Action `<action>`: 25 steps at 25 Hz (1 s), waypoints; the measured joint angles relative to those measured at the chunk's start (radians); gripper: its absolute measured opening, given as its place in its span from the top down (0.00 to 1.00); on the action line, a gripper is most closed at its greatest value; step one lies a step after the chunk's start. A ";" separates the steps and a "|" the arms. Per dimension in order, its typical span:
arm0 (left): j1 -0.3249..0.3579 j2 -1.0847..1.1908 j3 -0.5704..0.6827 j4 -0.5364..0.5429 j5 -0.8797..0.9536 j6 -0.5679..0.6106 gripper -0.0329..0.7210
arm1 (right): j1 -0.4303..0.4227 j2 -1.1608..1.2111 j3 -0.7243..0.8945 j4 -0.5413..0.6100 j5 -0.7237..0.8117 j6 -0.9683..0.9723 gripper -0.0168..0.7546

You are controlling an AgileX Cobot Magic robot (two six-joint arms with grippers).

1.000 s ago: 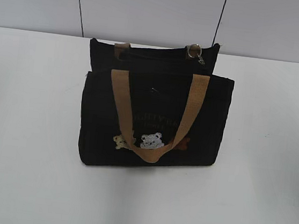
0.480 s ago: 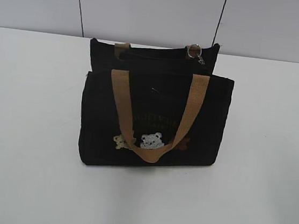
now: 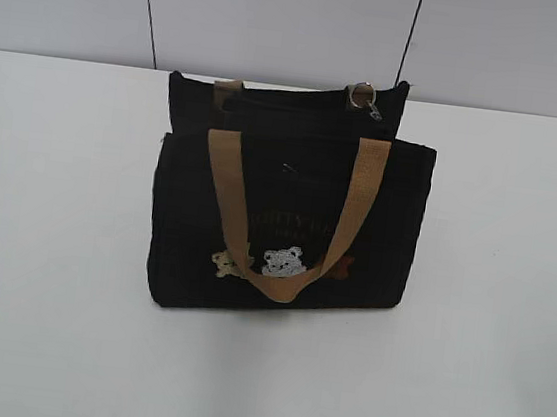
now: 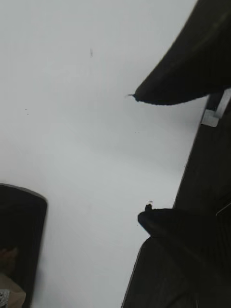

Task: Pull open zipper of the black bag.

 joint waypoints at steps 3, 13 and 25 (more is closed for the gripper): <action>0.000 -0.025 0.003 0.000 0.001 0.000 0.36 | 0.000 -0.079 0.006 0.003 0.008 -0.001 0.31; 0.000 -0.025 0.004 0.000 -0.001 0.000 0.37 | 0.000 -0.220 0.021 0.005 0.028 -0.001 0.31; 0.000 -0.025 0.004 0.000 -0.002 0.000 0.39 | -0.022 -0.220 0.021 0.012 0.031 0.000 0.31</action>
